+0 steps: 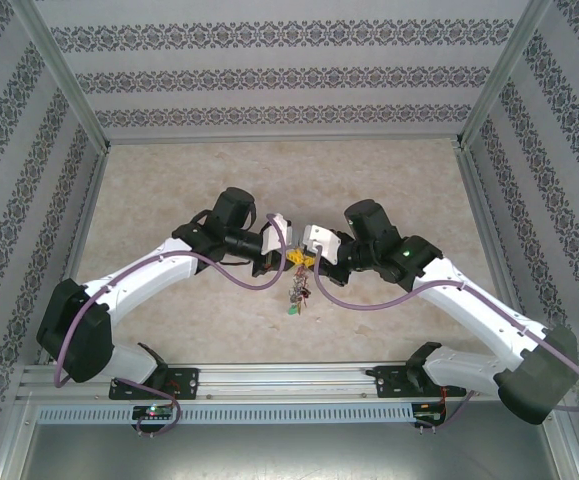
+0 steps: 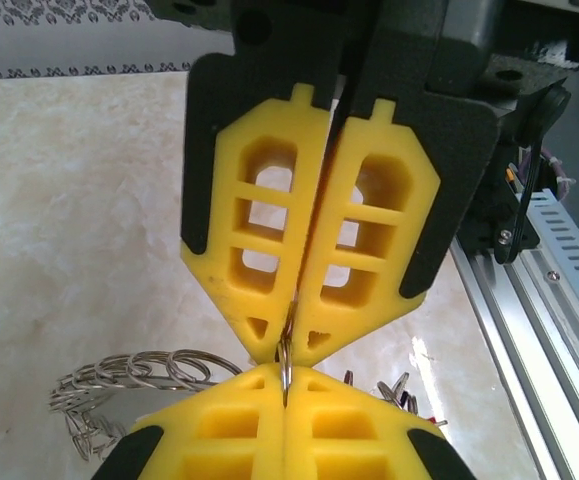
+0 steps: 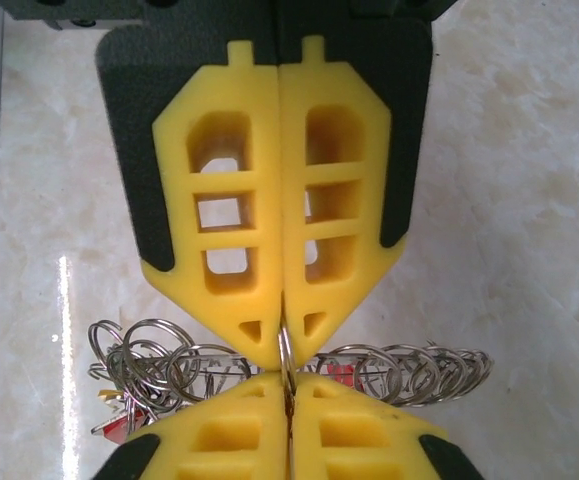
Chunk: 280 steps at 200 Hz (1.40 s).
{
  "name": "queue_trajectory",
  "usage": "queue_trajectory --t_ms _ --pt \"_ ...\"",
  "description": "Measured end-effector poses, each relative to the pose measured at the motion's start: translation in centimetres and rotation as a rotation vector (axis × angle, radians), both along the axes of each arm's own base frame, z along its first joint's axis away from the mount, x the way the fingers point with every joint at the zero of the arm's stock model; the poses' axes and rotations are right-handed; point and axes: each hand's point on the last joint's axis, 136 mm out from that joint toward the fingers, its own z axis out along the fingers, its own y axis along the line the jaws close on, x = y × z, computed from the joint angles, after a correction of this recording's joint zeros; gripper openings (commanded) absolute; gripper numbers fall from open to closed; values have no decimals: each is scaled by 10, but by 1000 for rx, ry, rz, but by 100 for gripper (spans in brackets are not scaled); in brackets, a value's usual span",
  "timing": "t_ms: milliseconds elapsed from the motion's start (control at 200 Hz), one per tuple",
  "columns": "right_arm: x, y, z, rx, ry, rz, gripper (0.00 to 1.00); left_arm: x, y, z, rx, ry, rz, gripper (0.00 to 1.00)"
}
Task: Put the keys on the keyring
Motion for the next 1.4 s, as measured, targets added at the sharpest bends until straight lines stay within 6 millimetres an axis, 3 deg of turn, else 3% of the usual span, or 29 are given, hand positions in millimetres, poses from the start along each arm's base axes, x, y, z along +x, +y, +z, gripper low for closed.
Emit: queue_trajectory --t_ms 75,195,325,520,769,1054,1399 --pt "0 -3 -2 27 0 -12 17 -1 0 -1 -31 16 17 0" --pt "-1 -13 -6 86 24 -38 18 -2 1 -2 -83 58 44 0" --pt "-1 -16 -6 149 48 -46 19 -1 -2 13 -155 78 42 0" --pt "-1 -15 14 221 15 -43 34 -4 -5 31 -219 72 15 0" --pt "-4 -21 35 263 -50 -52 38 -5 -5 35 -227 70 12 0" --pt "4 -14 19 250 26 -54 31 -5 -5 35 -227 70 13 0" --pt "2 -13 24 269 32 -52 43 -5 -5 36 -228 66 15 0"
